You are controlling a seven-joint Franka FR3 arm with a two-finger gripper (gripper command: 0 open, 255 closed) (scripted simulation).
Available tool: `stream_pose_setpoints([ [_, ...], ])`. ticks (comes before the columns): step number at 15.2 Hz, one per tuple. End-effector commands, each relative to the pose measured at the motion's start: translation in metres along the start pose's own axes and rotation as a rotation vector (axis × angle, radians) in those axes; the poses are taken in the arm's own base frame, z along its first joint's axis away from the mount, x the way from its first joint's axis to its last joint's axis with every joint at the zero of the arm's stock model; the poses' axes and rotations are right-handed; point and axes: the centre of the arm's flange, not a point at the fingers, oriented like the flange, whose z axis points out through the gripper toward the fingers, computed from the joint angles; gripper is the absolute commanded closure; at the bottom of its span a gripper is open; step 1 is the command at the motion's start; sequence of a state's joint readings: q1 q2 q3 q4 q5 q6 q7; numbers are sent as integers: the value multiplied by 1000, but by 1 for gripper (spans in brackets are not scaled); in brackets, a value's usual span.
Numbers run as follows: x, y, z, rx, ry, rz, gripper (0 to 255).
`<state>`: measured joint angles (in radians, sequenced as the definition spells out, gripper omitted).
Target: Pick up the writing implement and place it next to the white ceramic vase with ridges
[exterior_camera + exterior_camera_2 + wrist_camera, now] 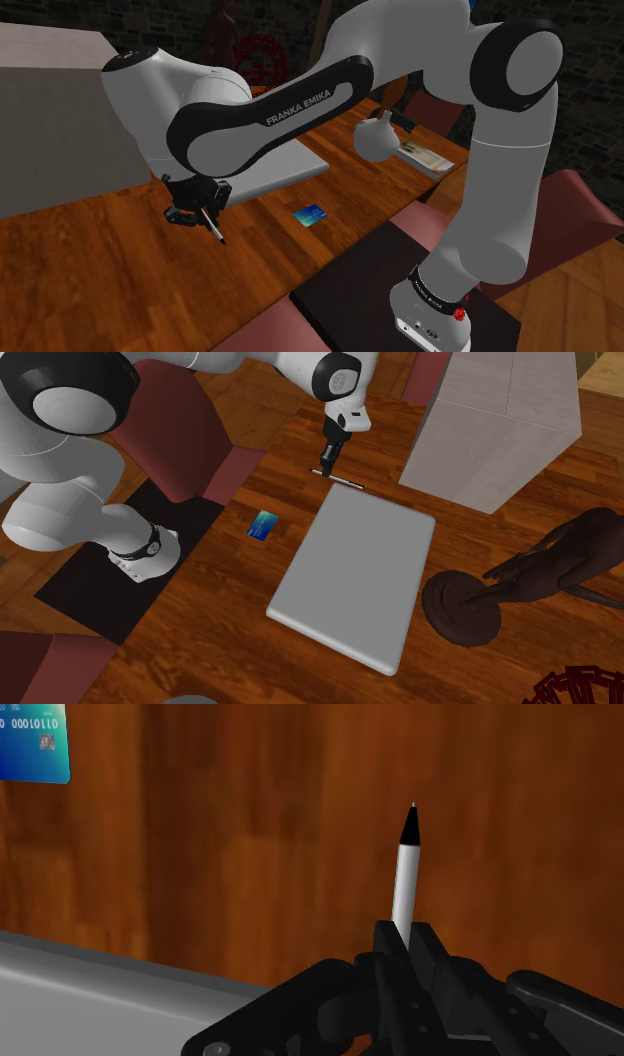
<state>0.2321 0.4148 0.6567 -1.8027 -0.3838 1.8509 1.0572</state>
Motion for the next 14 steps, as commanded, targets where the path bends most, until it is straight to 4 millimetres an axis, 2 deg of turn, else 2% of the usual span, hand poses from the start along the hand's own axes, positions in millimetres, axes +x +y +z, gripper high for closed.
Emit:
stream_pose_setpoints([
  [1, 0, 0, 0, 0, 0, 0, 255],
  [5, 0, 0, 0, 0, 0, 0, 255],
  [14, -3, 13, -46, 0, 0, 0, 255],
])
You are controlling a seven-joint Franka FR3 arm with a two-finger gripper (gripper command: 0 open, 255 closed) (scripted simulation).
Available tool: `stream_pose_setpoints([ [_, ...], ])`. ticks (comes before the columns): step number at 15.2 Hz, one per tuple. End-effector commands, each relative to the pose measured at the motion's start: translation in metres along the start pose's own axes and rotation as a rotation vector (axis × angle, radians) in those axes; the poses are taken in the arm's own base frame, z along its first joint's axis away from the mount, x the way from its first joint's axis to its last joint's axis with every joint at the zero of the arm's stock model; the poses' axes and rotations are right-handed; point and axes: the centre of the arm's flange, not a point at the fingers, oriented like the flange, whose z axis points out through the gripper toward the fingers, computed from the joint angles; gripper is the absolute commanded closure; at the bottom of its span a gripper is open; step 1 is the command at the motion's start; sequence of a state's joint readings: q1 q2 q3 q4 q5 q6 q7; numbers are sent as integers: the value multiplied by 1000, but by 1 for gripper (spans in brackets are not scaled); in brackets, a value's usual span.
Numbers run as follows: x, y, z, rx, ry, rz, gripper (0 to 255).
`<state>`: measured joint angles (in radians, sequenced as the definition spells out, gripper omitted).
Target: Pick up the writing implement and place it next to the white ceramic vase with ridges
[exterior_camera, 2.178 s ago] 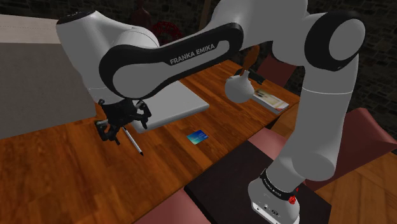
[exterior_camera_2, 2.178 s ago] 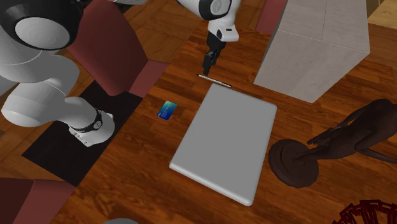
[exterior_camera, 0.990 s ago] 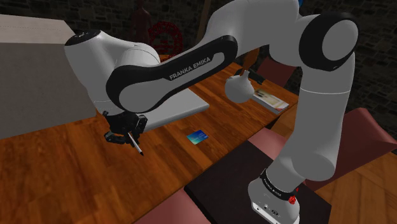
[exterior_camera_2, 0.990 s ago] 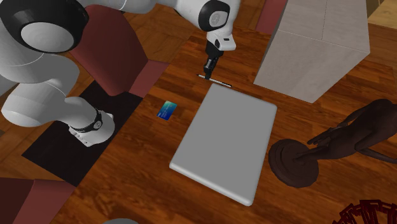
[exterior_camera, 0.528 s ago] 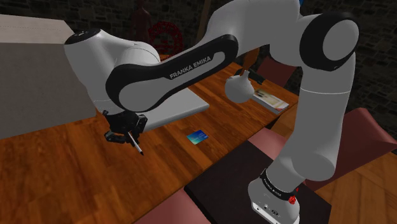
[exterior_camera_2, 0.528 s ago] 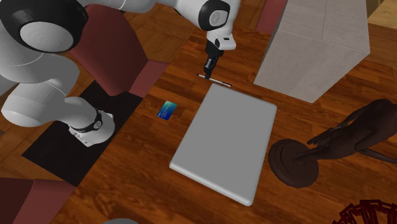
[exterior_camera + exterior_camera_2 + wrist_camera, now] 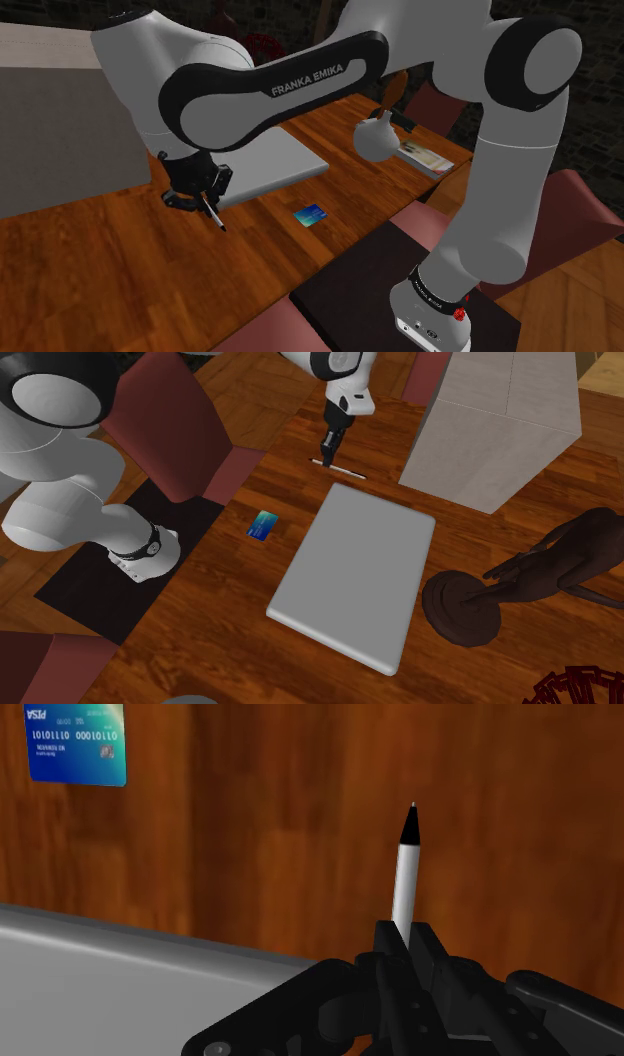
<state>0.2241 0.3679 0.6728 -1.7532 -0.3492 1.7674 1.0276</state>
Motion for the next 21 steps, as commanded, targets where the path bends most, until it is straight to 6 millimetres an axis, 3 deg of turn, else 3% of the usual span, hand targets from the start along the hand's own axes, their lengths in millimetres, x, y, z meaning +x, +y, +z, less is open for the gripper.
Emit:
stream_pose_setpoints([
  [1, -1, 3, -10, 0, 0, 0, 255],
  [21, -7, 32, -112, 0, 0, 0, 255],
])
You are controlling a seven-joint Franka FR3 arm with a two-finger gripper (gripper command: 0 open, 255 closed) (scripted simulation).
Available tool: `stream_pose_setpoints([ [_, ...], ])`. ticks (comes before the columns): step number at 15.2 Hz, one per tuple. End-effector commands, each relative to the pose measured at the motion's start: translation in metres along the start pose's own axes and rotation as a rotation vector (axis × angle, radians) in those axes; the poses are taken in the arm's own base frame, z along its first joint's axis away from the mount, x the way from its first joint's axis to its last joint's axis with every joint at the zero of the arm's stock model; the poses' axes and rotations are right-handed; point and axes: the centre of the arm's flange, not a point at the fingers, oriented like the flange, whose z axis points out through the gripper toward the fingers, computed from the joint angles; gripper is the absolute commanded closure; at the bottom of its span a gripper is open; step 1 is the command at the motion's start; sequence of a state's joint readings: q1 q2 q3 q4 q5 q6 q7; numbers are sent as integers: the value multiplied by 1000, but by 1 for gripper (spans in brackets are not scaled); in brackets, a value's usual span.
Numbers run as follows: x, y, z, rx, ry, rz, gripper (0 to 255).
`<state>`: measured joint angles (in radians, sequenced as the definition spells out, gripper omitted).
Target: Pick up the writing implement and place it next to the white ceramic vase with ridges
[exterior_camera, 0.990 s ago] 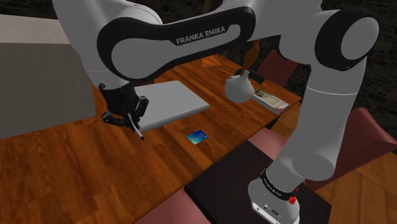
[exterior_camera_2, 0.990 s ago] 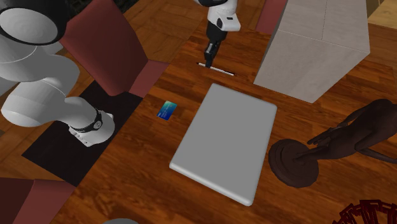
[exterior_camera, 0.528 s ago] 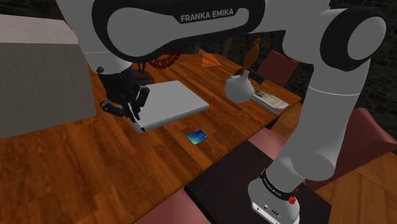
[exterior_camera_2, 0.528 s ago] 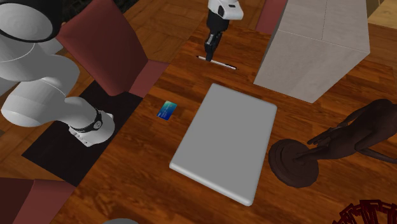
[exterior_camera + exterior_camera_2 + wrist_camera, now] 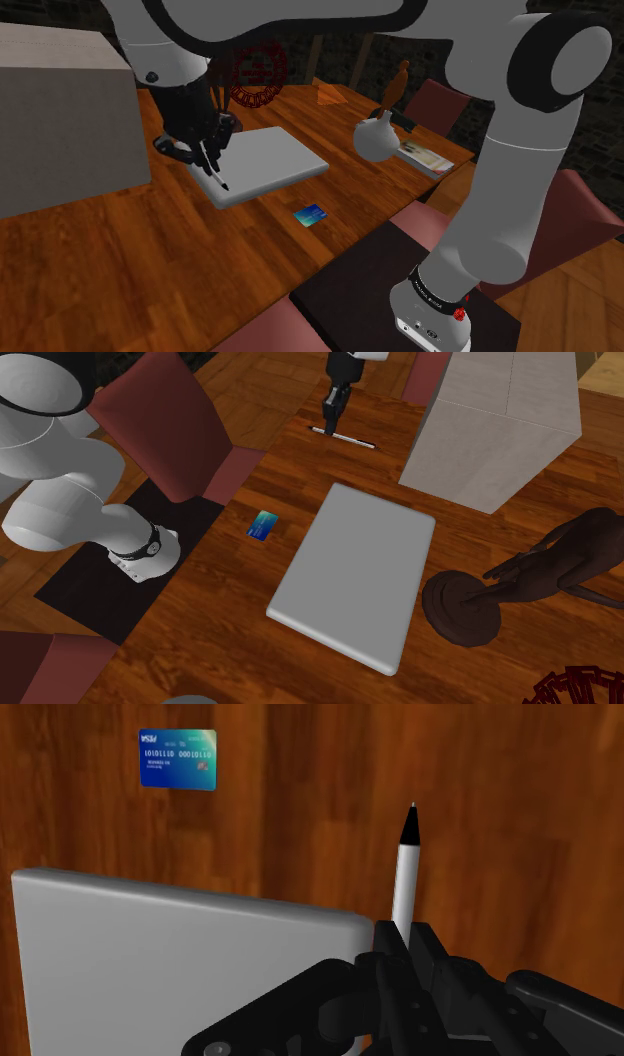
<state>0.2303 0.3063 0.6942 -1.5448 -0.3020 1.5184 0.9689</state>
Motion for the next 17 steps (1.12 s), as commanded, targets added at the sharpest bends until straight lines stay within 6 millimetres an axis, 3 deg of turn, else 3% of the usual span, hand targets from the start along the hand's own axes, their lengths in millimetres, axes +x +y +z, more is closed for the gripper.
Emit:
stream_pose_setpoints([
  [1, -1, 4, -11, 0, 0, 0, 255],
  [17, -7, 27, -92, 0, 0, 0, 255],
])
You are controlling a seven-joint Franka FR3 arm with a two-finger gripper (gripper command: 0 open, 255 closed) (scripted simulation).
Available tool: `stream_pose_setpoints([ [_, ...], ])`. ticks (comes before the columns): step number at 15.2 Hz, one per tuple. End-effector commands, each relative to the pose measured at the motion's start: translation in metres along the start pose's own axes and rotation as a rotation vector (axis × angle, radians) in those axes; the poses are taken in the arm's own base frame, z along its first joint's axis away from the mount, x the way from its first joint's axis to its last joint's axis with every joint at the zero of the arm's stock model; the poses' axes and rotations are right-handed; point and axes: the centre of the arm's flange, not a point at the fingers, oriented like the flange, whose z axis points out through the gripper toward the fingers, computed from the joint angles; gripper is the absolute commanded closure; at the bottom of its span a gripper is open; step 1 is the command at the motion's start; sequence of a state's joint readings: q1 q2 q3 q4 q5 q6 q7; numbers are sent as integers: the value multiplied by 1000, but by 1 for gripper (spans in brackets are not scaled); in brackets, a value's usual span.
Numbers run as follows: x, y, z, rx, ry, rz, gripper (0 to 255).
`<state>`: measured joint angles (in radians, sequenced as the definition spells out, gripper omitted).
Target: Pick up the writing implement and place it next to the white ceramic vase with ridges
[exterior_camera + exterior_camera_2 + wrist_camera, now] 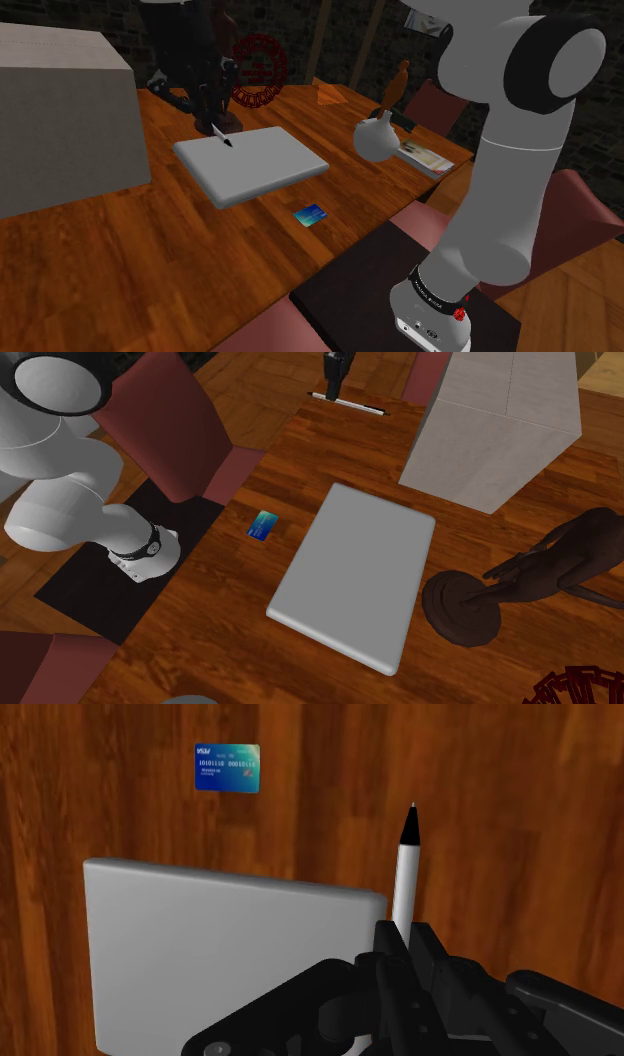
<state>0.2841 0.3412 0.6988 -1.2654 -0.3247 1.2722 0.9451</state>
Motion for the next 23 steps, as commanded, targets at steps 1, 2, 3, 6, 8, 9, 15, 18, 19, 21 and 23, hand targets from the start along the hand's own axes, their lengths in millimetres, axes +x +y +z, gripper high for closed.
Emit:
stream_pose_setpoints([
  [1, -1, 3, -10, 0, 0, 0, 255],
  [2, -1, 4, -15, 0, 0, 0, 255],
  [3, -1, 5, -19, 0, 0, 0, 255],
  [6, -3, 43, -8, 0, 0, 0, 255],
  [8, -5, 69, -1, 0, 0, 0, 255],
  [9, -6, 82, 2, 0, 0, 0, 255],
  [15, -10, 158, 24, 0, 0, 0, 255],
  [18, -13, 196, 35, 0, 0, 0, 255],
  [19, -14, 208, 38, 0, 0, 0, 255],
  [21, -15, 234, 45, 0, 0, 0, 255],
  [23, -17, 259, 53, 0, 0, 0, 255],
])
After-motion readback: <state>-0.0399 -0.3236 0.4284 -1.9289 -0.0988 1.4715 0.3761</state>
